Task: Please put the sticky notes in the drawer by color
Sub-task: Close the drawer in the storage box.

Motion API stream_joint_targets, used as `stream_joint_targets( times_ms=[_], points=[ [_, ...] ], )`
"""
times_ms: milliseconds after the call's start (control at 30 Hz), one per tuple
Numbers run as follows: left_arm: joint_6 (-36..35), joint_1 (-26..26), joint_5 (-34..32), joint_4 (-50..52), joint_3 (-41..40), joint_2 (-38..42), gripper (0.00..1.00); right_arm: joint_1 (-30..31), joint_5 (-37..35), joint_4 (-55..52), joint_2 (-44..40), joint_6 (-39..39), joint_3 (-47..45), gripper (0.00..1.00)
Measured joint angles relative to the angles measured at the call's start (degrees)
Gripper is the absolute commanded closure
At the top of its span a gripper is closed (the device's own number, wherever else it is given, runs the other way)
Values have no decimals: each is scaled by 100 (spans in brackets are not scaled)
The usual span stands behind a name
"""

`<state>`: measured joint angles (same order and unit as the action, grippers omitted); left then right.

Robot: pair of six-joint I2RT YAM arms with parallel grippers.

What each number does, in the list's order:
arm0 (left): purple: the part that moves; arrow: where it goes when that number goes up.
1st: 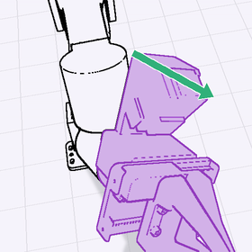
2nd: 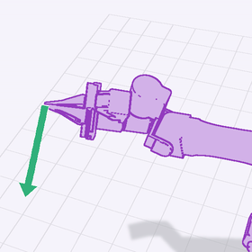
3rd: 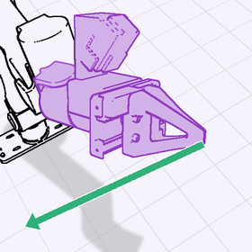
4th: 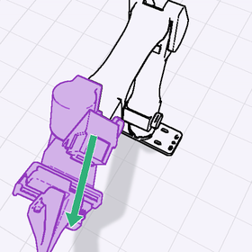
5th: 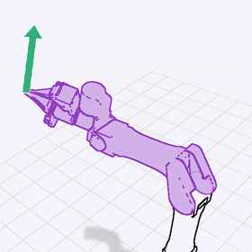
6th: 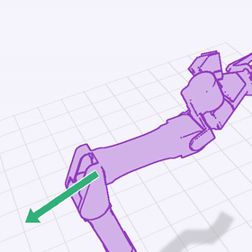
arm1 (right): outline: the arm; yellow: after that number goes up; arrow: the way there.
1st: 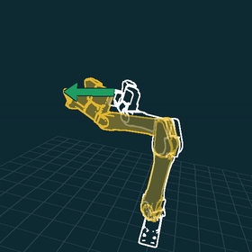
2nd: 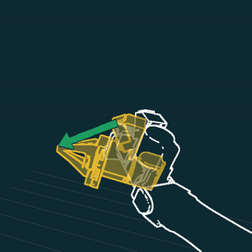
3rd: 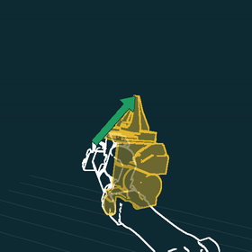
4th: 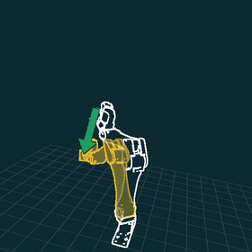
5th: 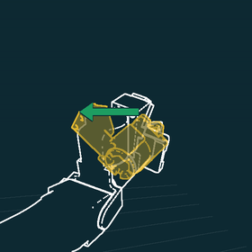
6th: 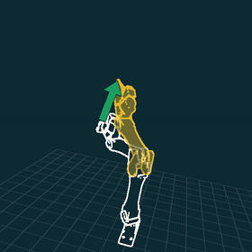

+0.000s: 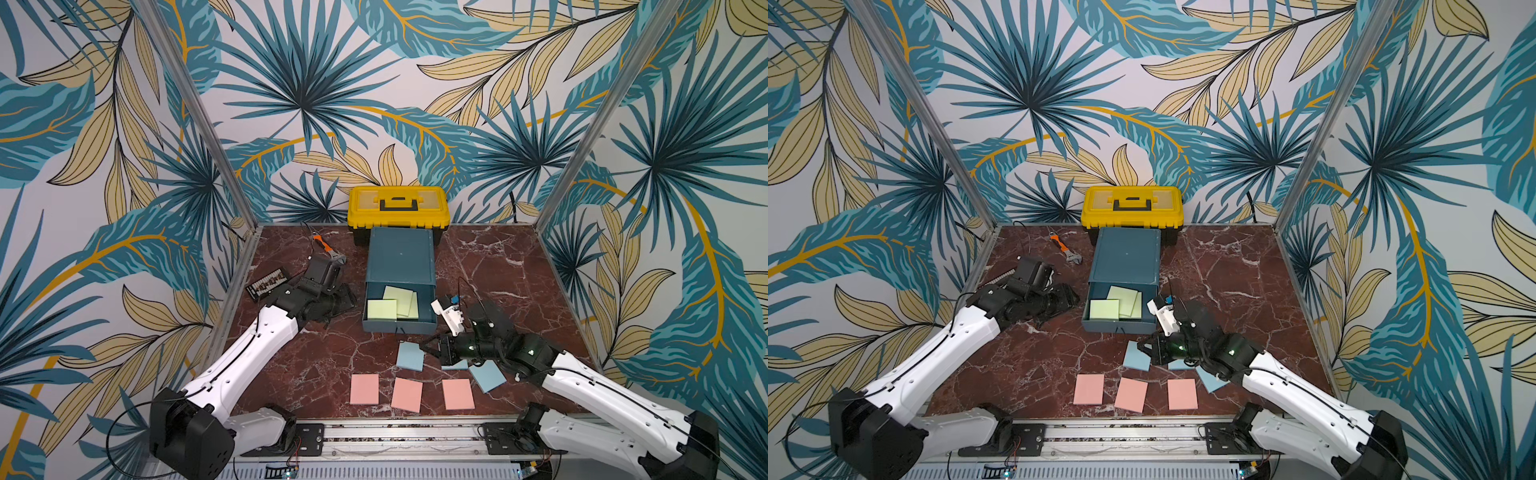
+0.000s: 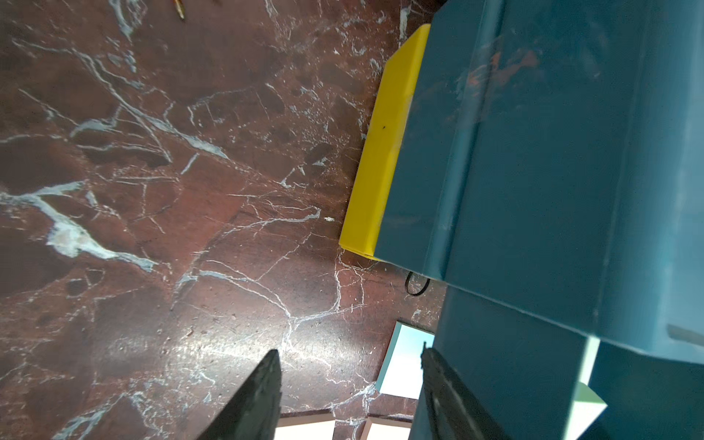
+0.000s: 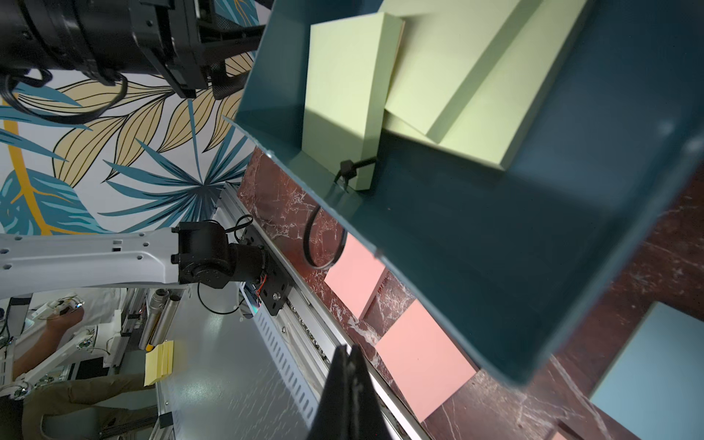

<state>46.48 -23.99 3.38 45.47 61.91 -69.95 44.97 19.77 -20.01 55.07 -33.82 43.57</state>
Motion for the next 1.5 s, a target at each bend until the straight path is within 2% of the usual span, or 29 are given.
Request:
stream_joint_targets(
  times_ms=[433,600,1033,1500],
  points=[
    [-72,142,-52,-13,-118,42,39,24,-726,1617,166,-155,-295,99],
    [-109,203,-13,-15,-144,22,39,50,-785,2188,647,-136,-350,100],
    [-127,291,98,-48,-289,17,39,52,-1718,2916,973,334,-356,100],
    [-131,345,210,-63,-297,-24,39,50,-2214,3346,2107,949,-11,100]
  ],
)
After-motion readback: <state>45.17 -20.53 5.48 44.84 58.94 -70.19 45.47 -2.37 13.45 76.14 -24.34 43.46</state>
